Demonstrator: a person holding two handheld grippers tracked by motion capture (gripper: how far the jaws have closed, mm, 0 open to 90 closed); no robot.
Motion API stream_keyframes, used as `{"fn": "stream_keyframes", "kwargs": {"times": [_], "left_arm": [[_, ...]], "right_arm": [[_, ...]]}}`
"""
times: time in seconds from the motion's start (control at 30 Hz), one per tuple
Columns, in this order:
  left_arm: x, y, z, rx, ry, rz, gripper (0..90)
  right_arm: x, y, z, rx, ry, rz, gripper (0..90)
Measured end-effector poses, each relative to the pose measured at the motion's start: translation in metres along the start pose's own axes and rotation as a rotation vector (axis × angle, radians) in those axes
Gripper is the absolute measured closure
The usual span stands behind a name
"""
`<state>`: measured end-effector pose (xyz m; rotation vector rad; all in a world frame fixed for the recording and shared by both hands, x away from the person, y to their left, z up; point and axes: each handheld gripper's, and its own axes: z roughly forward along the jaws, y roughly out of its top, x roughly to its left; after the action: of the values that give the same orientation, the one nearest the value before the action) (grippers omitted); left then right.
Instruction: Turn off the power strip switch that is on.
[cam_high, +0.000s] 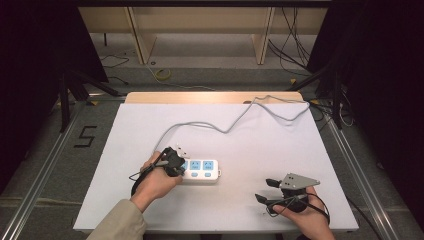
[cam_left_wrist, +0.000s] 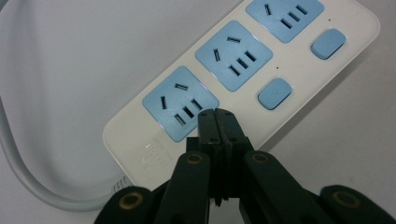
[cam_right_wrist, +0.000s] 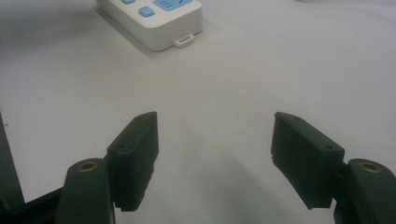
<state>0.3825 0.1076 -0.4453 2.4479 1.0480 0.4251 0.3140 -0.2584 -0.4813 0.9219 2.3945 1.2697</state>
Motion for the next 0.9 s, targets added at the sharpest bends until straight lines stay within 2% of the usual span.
{"fn": "stream_keyframes", "kwargs": {"times": [0.13,0.17,0.23,0.53,0.9], "left_arm": [[0.001,0.000,-0.002,-0.018,0.001,-0.008,90.0],[0.002,0.001,-0.003,-0.004,0.005,-0.003,90.0],[0.004,-0.001,-0.003,-0.010,0.017,-0.005,90.0],[0.004,-0.002,-0.004,-0.023,0.004,-0.005,90.0],[0.009,-0.003,-0.011,-0.108,0.021,-0.029,89.8]], "right_arm": [[0.000,0.000,0.000,0.000,0.000,0.000,33.0],[0.000,0.000,0.000,0.001,0.000,0.000,33.0],[0.000,0.000,0.000,0.000,0.000,0.000,33.0],[0.000,0.000,0.000,0.004,0.000,-0.003,33.0],[0.000,0.000,-0.001,0.001,0.000,0.001,33.0]]}}
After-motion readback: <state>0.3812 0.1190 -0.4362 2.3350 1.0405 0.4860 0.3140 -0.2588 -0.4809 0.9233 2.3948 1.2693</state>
